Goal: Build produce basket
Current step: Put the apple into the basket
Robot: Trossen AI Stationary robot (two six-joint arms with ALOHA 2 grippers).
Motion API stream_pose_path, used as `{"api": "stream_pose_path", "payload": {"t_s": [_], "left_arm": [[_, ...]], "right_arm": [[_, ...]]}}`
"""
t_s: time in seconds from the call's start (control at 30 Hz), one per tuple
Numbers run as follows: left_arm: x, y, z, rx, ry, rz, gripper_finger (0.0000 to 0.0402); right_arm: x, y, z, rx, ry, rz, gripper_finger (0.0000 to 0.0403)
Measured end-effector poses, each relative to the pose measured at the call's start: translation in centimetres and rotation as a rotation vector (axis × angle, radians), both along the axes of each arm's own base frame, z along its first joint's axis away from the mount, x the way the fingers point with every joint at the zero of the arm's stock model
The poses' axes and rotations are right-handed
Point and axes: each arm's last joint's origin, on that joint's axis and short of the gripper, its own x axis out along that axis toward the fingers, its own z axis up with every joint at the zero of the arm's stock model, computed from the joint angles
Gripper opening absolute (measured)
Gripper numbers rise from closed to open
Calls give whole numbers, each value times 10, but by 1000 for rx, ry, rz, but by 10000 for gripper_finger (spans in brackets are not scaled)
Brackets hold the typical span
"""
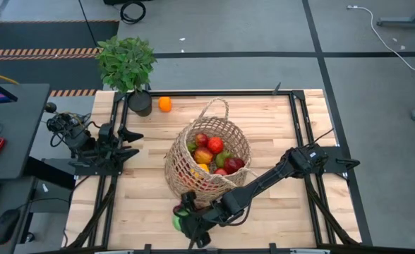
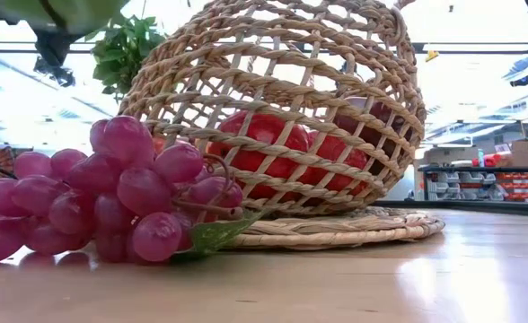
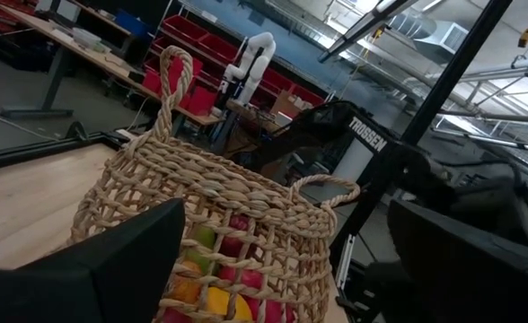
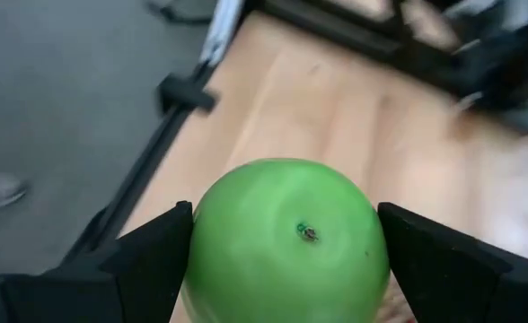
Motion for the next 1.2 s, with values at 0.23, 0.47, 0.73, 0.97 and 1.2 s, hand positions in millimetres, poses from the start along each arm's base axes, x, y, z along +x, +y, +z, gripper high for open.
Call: {"api": "stream_pose_path", "payload": {"t_s": [0.23, 0.47, 0.73, 0.97, 1.2], "left_arm": [[0, 0, 0, 0, 0, 0, 396], [0, 0, 0, -1, 0, 0, 396], [0, 0, 0, 0, 0, -1, 396], [0, 0, 0, 0, 0, 0, 396], [0, 0, 0, 0, 0, 0, 396]], "right_arm": [[6, -14, 44, -136, -142, -94, 347], [-6, -35, 79, -265, -196, -221, 347], [-39, -71, 142, -274, -271, -383, 347], [-79, -99, 203, -116, -410, -507, 347], [-124, -126, 253, 131, -526, -593, 347]]}}
